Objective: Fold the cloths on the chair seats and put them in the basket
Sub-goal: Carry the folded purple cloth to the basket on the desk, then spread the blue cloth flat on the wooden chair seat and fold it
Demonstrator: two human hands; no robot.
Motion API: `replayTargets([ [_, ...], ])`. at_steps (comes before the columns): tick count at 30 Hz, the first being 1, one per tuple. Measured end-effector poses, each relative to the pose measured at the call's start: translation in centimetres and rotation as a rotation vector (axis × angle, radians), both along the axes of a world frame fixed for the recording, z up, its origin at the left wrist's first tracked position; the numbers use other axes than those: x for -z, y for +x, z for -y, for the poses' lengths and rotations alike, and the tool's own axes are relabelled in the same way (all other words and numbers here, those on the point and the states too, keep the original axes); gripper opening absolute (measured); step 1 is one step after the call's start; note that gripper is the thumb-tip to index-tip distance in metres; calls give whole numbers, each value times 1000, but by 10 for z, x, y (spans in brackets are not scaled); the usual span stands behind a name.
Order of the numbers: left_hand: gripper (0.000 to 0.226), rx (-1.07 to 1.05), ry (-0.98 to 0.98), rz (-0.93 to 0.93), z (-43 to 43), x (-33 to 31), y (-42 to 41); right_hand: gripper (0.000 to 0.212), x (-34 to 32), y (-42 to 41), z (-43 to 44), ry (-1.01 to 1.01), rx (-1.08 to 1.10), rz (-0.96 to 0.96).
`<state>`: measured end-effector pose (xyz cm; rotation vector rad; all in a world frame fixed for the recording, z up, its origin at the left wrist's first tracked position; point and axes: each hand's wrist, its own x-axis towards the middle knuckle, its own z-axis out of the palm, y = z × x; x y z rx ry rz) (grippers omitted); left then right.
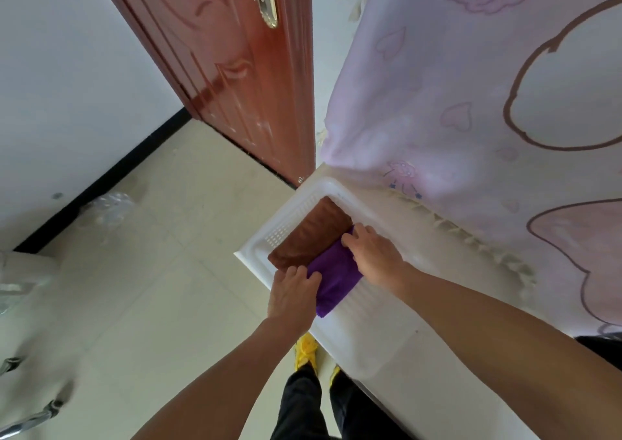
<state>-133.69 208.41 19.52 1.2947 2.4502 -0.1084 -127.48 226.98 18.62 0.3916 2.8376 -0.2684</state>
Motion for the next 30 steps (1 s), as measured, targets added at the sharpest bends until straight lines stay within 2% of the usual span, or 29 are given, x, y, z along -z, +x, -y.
replayTargets([
  [4,18,-10,3,8,-4,-3,1,27,7,-6,-5,-62,9,37],
  [8,26,-18,182,-7,30,-16,3,34,-11,-11,-15,-146,49,150],
  [10,27,-115,285,-7,59,-29,-2,30,-29,-20,-12,-53,19,77],
  [14,30,-365,234,11,131,-51,-18,25,-74,-59,41,9,-131,-93],
  [17,31,-502,116,12,196,-66,-25,27,-94,-86,118,-30,-308,-95],
  [21,32,-695,43,-24,330,-90,-14,31,-110,-110,274,-17,-629,-59],
  [27,33,-977,-16,-108,551,-127,48,32,-130,-108,517,-27,-983,-84],
  [30,30,-1190,-20,-138,655,-143,99,35,-144,-98,638,-23,-1155,-103],
])
